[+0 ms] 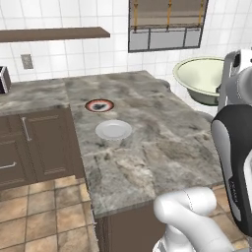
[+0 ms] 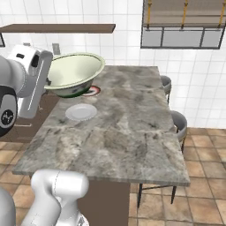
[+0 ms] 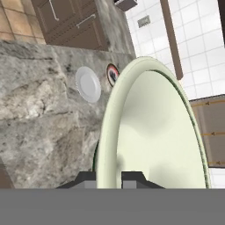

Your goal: Move the bowls from the cabinet to the plates on the dining table.

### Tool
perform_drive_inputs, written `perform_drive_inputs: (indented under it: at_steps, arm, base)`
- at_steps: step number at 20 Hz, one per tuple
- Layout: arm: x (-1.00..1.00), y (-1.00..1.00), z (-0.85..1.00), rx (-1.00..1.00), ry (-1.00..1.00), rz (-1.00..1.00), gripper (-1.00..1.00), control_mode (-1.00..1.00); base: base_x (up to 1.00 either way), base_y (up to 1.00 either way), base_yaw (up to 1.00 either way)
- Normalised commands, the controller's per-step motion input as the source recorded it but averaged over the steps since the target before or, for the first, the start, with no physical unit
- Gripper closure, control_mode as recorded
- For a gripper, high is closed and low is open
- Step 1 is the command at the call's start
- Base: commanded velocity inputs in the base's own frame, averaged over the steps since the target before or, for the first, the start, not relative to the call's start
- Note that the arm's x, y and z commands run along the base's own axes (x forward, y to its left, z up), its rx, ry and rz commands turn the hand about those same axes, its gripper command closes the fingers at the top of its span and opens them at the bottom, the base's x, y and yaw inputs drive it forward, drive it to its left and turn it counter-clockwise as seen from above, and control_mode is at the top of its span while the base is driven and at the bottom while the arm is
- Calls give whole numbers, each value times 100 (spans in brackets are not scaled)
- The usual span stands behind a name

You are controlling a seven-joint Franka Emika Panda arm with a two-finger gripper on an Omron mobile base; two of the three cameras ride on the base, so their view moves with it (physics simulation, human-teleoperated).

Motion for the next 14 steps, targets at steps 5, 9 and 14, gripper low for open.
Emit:
perform_drive_inputs:
  at_steps: [5,9,14]
  arm:
    - [0,0,0,0,0,0,100,100]
    - [0,0,0,0,0,0,100,100]
    - [0,0,0,0,0,0,100,100]
  base:
    - [0,22,-10]
    - [0,13,-8]
    - [-2,14,-5]
